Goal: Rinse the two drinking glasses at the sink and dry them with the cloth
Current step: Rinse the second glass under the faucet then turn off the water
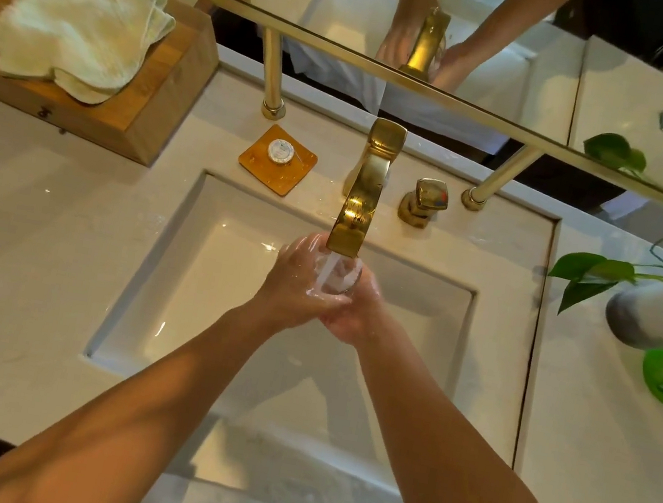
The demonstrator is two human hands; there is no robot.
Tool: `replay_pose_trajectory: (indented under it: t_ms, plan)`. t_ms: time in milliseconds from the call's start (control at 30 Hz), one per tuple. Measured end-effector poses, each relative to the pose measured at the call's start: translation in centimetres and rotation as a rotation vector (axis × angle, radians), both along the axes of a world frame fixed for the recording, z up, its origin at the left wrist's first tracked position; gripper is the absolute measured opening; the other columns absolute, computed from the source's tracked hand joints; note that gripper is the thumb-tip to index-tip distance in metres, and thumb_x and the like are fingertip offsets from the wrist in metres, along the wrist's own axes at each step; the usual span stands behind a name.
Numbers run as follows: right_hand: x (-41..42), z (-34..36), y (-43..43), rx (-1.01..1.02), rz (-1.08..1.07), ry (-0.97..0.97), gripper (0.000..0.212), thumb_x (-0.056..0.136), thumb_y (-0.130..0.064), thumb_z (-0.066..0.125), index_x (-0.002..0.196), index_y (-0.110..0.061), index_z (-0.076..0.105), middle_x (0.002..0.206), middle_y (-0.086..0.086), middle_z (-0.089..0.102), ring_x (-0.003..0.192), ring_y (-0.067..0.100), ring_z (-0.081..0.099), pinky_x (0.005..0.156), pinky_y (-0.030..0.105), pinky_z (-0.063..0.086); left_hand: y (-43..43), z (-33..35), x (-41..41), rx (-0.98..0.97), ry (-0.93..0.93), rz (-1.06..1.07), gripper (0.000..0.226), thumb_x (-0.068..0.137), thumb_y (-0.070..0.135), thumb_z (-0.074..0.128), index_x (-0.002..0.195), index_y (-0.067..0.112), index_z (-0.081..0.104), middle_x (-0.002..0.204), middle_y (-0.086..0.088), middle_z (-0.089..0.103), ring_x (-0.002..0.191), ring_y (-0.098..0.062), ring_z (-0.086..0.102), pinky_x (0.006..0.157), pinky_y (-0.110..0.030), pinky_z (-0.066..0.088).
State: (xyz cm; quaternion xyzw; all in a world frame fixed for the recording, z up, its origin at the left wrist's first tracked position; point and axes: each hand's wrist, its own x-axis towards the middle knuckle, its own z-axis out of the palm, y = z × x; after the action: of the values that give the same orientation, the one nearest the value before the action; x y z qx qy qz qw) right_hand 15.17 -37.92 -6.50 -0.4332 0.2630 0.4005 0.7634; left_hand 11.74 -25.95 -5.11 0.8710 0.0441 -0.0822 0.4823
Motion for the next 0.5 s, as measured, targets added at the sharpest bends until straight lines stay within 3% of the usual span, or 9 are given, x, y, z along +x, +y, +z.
replay_pose_trajectory:
  t_ms: [67,167,367,433,500]
  plan:
    - [-0.2,0.0,0.3,0.044,-0.074,0.075,0.044,0.100,-0.044,0.044,0.098,-0.010,0.071,0.087,0.009,0.071,0.077,0.022,0.069,0.065,0.031,0.055,0.4,0.4,-0.5,0.021,0.044,0.055,0.085,0.063,0.044,0.090,0.134,0.024,0.047,0.120,-0.004,0.055,0.111,-0.021,0.053,0.087,-0.032,0.053]
    - [-0.2,0.2,0.4,0.046,-0.021,0.119,0.042,0.096,-0.048,0.046,0.096,-0.012,0.069,0.083,0.006,0.070,0.074,0.019,0.068,0.063,0.030,0.055,0.6,0.6,-0.4,0.013,0.077,0.076,0.087,0.059,0.047,0.092,0.131,0.028,0.047,0.114,-0.003,0.054,0.102,-0.018,0.055,0.074,-0.018,0.047]
    - [1.0,1.6,-1.3,-0.143,0.155,-0.043,0.030,0.104,-0.033,0.043,0.118,-0.012,0.060,0.103,0.011,0.066,0.099,0.030,0.066,0.081,0.040,0.059,-0.1,1.0,0.3,-0.031,0.034,0.108,0.072,0.061,0.045,0.092,0.117,0.026,0.051,0.101,0.008,0.059,0.096,-0.017,0.059,0.068,-0.015,0.043]
    - [1.7,2.8,-2.9,-0.290,0.148,-0.094,0.026,0.104,-0.031,0.043,0.110,-0.010,0.058,0.097,0.010,0.064,0.088,0.026,0.065,0.081,0.039,0.056,-0.4,0.8,0.2,-0.072,0.034,0.119,0.075,0.059,0.049,0.092,0.117,0.025,0.052,0.104,0.008,0.060,0.096,-0.014,0.059,0.070,-0.016,0.046]
    - [3.0,4.8,-4.2,-0.517,0.182,-0.239,0.022,0.102,-0.025,0.048,0.106,-0.007,0.060,0.098,0.014,0.065,0.084,0.025,0.064,0.077,0.037,0.056,-0.4,0.4,0.0,-0.141,0.051,0.132,0.081,0.058,0.051,0.091,0.123,0.024,0.052,0.111,0.006,0.061,0.102,-0.017,0.060,0.078,-0.025,0.054]
